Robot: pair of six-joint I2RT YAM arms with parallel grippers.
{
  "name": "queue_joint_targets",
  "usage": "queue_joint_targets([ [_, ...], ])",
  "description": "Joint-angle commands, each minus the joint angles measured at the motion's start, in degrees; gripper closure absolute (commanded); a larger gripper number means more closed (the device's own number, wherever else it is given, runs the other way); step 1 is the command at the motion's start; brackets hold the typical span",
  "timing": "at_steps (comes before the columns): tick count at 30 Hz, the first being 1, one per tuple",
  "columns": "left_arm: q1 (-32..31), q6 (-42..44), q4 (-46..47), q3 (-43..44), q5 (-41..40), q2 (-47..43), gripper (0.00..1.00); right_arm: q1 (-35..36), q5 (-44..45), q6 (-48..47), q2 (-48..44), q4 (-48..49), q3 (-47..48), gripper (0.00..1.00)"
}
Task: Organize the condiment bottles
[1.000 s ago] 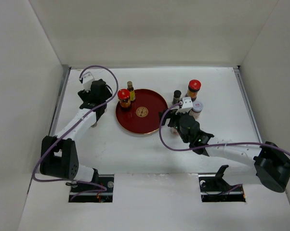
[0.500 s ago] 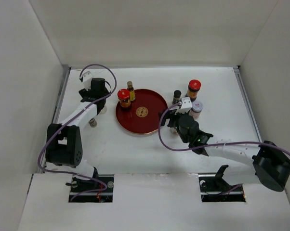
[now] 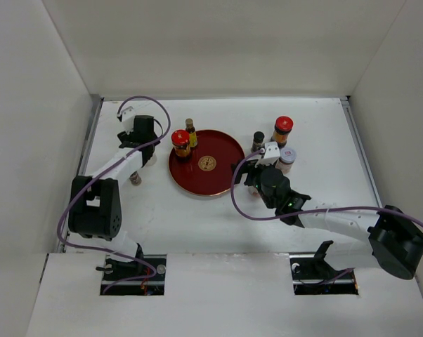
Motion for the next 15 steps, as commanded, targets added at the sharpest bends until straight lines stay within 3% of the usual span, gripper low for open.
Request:
queue_joint_targets([
  [1,0.08,-1.34,2.50,1.36,0.71,-6.49,0.64,0.28,-0.31,-0.67,-0.07,3.13,1.93,0.08],
  [15,-11.16,2.34,1.36,-1.36,-0.95,-28.47,0.64,0.28,-0.22,-0.67,-0.16,3.04,1.93,0.08],
])
